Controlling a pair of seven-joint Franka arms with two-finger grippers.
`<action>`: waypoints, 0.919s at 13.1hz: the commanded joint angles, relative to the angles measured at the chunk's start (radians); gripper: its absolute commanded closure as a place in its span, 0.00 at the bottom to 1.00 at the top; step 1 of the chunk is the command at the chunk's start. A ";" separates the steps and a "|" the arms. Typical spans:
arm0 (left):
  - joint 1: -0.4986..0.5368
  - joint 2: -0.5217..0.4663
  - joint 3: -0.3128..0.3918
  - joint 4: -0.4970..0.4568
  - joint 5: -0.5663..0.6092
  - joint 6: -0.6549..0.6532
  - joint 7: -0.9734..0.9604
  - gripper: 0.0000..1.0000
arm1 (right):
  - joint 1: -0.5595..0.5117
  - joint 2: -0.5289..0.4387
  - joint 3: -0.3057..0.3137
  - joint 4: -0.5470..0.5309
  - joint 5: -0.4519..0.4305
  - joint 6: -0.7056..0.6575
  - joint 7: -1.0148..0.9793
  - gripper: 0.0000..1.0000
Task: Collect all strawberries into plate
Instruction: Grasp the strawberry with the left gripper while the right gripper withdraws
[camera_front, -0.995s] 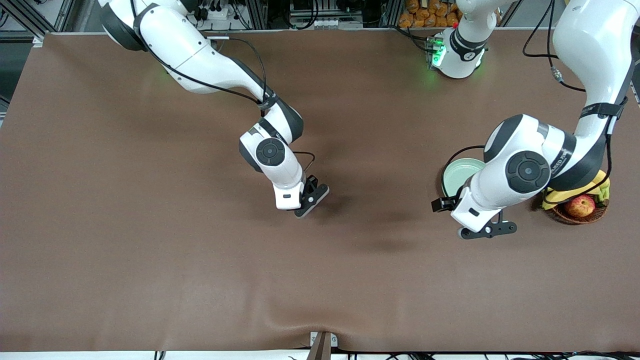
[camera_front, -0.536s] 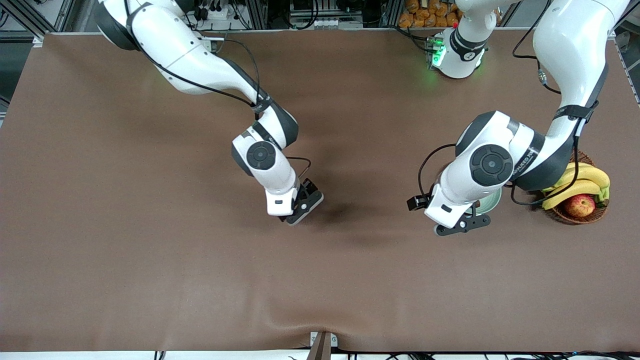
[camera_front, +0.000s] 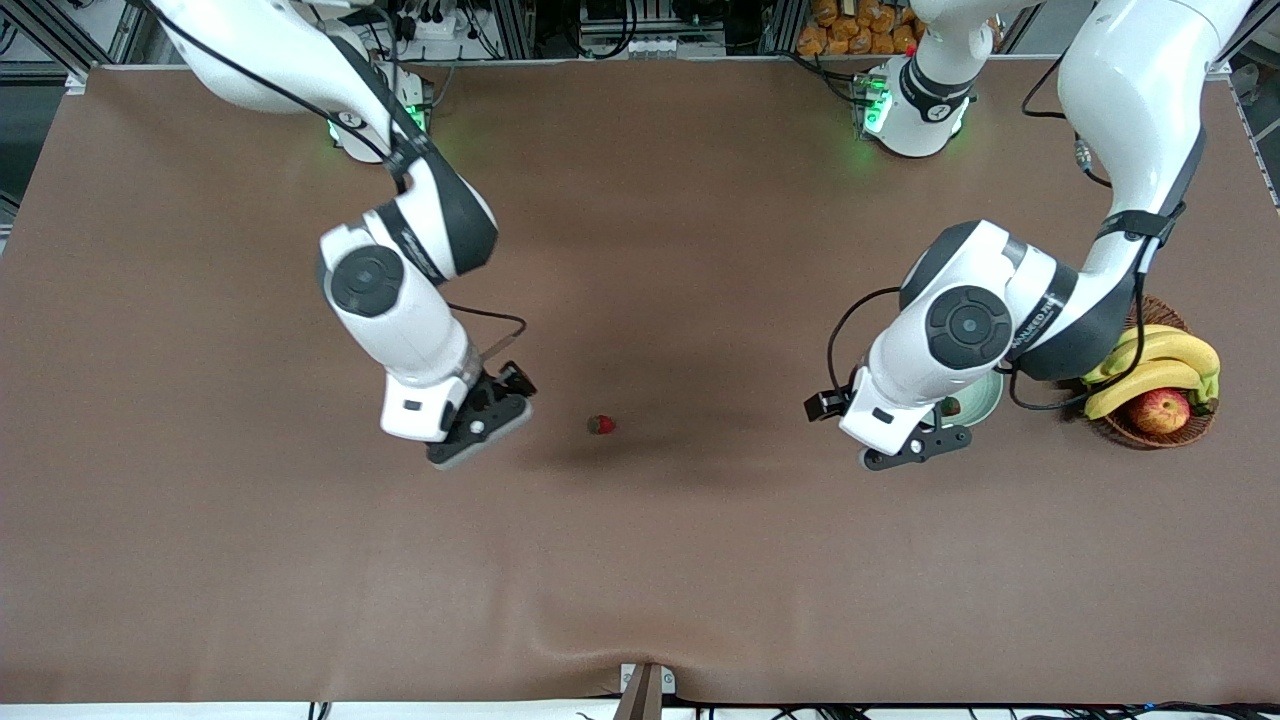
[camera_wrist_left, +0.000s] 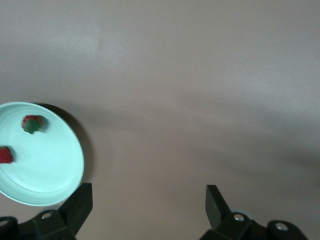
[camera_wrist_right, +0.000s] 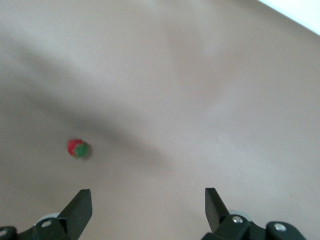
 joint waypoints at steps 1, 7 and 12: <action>-0.081 0.058 0.011 0.078 -0.011 -0.012 -0.112 0.00 | -0.044 -0.177 -0.073 -0.143 0.008 -0.068 0.000 0.00; -0.450 0.199 0.235 0.248 -0.022 0.226 -0.517 0.00 | -0.178 -0.334 -0.198 -0.140 0.069 -0.320 -0.005 0.00; -0.630 0.282 0.352 0.259 -0.036 0.488 -0.861 0.00 | -0.206 -0.441 -0.314 -0.126 0.112 -0.507 -0.007 0.00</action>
